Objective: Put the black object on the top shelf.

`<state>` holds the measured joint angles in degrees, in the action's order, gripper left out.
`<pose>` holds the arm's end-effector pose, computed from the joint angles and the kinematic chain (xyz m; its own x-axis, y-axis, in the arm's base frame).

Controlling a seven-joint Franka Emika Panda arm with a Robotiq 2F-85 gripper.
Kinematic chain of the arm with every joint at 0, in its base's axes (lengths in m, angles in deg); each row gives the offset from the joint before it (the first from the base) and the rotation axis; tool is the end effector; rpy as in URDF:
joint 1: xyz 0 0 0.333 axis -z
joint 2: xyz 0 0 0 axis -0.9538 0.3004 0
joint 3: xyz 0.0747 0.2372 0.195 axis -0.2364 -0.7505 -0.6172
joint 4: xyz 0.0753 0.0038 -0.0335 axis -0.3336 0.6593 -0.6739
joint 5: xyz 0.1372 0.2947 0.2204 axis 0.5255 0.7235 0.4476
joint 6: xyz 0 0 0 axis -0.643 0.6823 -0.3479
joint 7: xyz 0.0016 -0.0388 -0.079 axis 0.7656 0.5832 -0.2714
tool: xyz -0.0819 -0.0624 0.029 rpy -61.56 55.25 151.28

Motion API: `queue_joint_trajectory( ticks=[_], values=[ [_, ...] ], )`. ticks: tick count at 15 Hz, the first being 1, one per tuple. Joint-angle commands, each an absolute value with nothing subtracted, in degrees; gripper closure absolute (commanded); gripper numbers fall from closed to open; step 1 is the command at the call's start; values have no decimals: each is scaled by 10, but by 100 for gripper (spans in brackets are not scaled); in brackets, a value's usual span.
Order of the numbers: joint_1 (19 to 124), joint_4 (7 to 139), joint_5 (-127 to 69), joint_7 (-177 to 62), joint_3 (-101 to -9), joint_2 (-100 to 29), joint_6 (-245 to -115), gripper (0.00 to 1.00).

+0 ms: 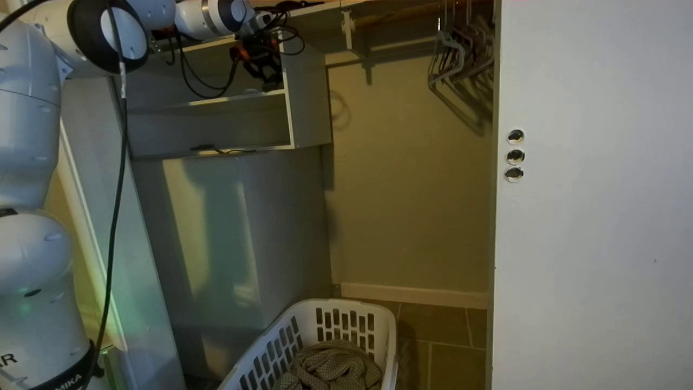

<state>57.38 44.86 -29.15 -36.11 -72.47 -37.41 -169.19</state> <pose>0.5893 0.2856 0.7651 0.4654 0.5598 0.6856 0.6213 -0.7583 0.1974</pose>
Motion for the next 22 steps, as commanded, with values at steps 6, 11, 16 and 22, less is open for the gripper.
queue_joint_trajectory(
  ticks=[6,11,16,22],
  values=[
    [570,407,-301,-353,-724,-344,-1689,49],
    [572,403,-299,-351,-723,-339,-1688,42],
    [573,398,-295,-344,-725,-337,-1684,0],
    [583,434,-266,-348,-731,-376,-1666,0]
  ],
)
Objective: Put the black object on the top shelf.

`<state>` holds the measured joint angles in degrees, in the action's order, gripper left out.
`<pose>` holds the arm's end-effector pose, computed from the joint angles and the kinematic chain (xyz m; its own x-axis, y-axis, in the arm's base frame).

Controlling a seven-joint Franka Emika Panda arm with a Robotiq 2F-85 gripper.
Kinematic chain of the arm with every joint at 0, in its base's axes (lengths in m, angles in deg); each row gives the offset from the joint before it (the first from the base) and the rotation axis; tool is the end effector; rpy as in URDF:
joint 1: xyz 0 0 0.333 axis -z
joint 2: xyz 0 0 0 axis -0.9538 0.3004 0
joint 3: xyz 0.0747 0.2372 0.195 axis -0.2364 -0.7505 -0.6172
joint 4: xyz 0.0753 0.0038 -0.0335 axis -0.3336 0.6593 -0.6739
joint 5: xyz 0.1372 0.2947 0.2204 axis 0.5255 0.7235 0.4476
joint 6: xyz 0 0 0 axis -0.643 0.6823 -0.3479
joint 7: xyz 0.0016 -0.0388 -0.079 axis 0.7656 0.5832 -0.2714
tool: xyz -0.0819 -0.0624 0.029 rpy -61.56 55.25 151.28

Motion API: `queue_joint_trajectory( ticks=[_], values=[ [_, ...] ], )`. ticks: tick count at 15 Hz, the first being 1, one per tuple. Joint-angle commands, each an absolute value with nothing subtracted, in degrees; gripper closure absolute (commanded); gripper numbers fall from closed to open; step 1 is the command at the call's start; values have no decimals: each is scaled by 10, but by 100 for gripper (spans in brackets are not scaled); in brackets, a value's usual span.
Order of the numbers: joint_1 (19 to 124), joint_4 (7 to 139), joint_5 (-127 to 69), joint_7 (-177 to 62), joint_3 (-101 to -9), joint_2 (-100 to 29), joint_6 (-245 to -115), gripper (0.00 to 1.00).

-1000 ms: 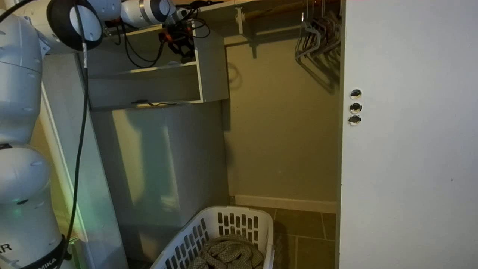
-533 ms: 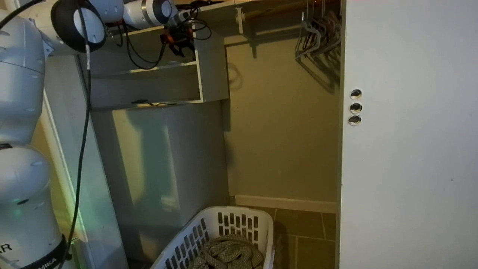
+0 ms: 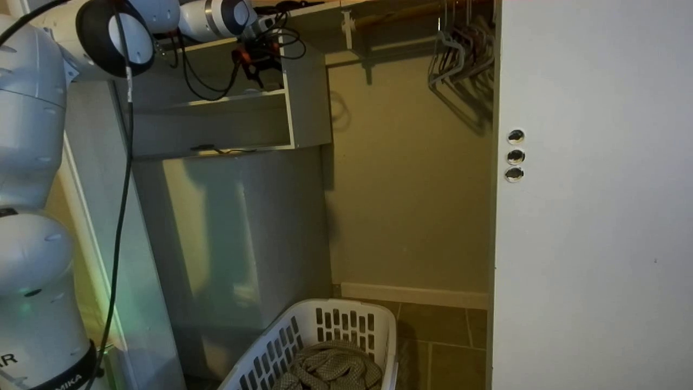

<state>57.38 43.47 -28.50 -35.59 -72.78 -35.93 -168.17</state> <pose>0.5955 0.2890 0.7582 0.4732 0.5644 0.6765 0.6350 -0.7507 0.1822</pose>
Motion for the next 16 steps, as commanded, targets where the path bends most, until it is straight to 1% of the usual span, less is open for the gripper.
queue_joint_trajectory(
  ticks=[1,8,16],
  values=[
    [586,440,-257,-346,-732,-382,-1665,0],
    [604,494,-182,-346,-731,-443,-1638,0],
    [620,576,-160,-346,-719,-512,-1608,0]
  ],
)
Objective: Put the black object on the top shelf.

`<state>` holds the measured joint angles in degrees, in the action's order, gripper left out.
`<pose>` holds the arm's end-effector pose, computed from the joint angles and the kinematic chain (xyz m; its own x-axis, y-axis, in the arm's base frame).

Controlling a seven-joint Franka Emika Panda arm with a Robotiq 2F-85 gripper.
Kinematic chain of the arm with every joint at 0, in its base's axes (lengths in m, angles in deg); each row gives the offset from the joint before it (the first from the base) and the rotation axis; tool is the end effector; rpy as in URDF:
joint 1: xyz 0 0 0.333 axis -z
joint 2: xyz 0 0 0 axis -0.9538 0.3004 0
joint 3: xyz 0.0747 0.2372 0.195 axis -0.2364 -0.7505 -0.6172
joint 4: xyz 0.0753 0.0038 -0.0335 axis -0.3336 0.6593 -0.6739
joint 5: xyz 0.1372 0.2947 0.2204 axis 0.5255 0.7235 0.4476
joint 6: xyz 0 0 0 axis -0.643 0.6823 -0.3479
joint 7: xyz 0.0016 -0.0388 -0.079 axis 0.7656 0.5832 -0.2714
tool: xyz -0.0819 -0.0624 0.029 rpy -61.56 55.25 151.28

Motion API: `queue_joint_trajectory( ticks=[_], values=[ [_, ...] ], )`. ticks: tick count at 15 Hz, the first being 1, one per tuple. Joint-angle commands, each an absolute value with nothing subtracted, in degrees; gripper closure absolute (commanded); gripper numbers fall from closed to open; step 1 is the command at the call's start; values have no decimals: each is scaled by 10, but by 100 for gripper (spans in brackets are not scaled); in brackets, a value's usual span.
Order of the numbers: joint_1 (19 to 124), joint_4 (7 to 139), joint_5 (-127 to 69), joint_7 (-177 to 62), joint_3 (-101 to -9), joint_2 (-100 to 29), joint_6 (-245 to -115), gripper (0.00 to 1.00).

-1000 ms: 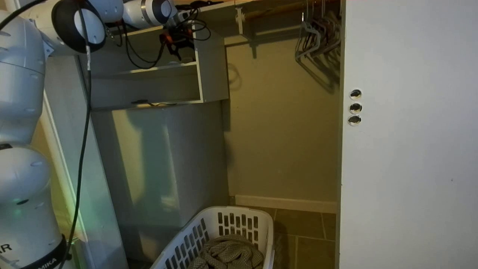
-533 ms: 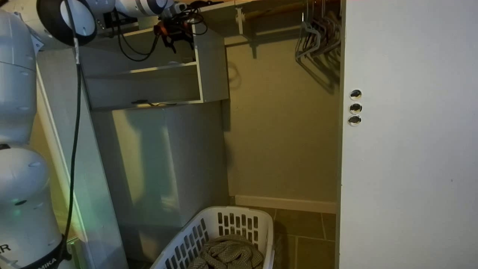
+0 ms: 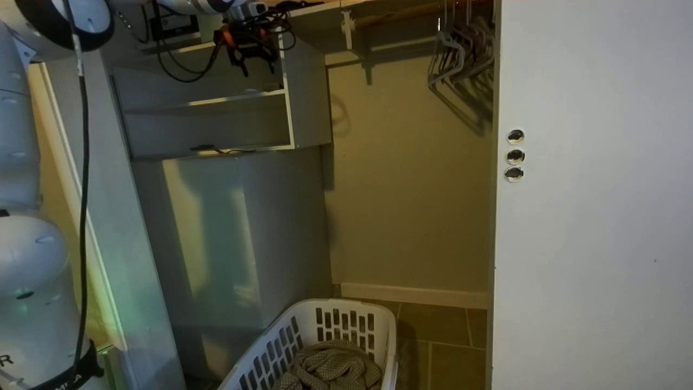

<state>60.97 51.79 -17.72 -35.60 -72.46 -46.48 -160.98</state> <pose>0.5450 0.2527 0.7841 0.5723 0.5045 0.6465 0.6431 -0.7653 0.0280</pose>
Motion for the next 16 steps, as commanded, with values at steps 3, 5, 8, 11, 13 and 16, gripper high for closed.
queue_joint_trajectory(
  ticks=[3,5,8,11,13,16],
  values=[
    [627,638,-157,-336,-712,-560,-1630,0],
    [629,691,-157,-329,-706,-598,-1650,0],
    [625,762,-136,-311,-697,-646,-1697,0],
    [610,829,-122,-304,-683,-689,-1758,0],
    [604,871,-118,-313,-676,-715,-1797,0],
    [590,925,-102,-318,-661,-749,-1854,0]
  ],
)
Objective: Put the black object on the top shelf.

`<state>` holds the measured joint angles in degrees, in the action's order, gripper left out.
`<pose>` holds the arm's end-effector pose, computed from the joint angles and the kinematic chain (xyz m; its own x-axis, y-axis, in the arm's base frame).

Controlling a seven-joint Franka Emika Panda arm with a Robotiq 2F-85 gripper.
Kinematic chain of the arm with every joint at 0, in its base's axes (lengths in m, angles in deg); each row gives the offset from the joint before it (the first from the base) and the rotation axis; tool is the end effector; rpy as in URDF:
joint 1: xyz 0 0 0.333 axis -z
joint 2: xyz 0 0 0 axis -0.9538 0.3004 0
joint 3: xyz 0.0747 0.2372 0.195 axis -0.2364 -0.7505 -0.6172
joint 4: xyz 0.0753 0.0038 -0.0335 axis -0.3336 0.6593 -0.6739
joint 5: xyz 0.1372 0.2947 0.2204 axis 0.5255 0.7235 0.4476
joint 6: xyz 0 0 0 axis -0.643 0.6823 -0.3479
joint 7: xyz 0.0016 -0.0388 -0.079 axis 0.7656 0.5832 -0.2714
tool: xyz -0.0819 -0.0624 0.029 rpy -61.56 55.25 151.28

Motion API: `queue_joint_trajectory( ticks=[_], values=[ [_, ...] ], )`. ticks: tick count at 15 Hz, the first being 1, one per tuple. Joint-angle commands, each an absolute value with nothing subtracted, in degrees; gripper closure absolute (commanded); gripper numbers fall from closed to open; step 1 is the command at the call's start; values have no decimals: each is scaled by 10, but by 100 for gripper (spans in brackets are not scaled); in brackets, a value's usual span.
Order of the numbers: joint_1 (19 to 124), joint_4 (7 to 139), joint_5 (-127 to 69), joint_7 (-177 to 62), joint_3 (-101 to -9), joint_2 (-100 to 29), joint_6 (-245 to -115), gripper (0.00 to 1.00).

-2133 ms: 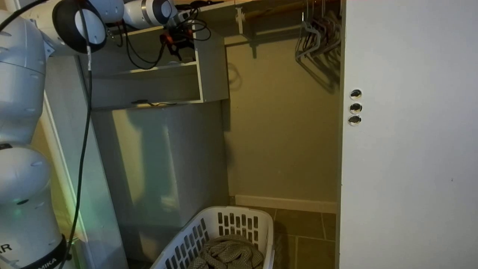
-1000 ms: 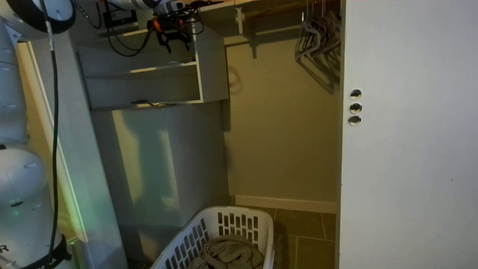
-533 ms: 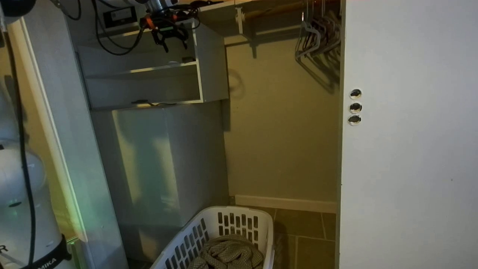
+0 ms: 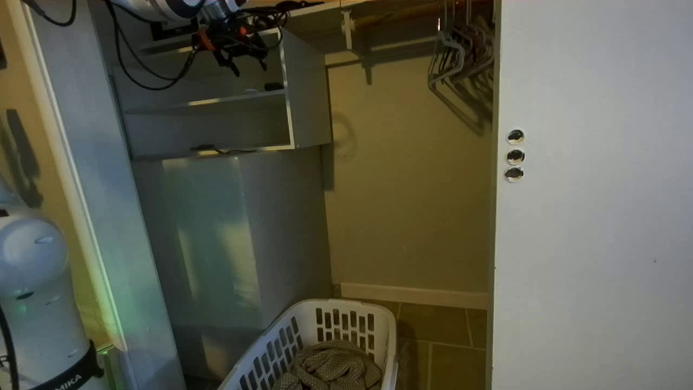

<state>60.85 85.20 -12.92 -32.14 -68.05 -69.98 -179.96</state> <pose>0.4590 0.1960 0.7571 0.5059 0.4310 0.7472 0.5669 -0.8190 0.0886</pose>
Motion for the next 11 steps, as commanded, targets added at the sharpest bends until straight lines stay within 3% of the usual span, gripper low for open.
queue_joint_trajectory(
  ticks=[1,11],
  values=[
    [584,938,-98,-316,-657,-757,-1867,0],
    [565,951,-120,-328,-644,-759,-1881,0]
  ],
)
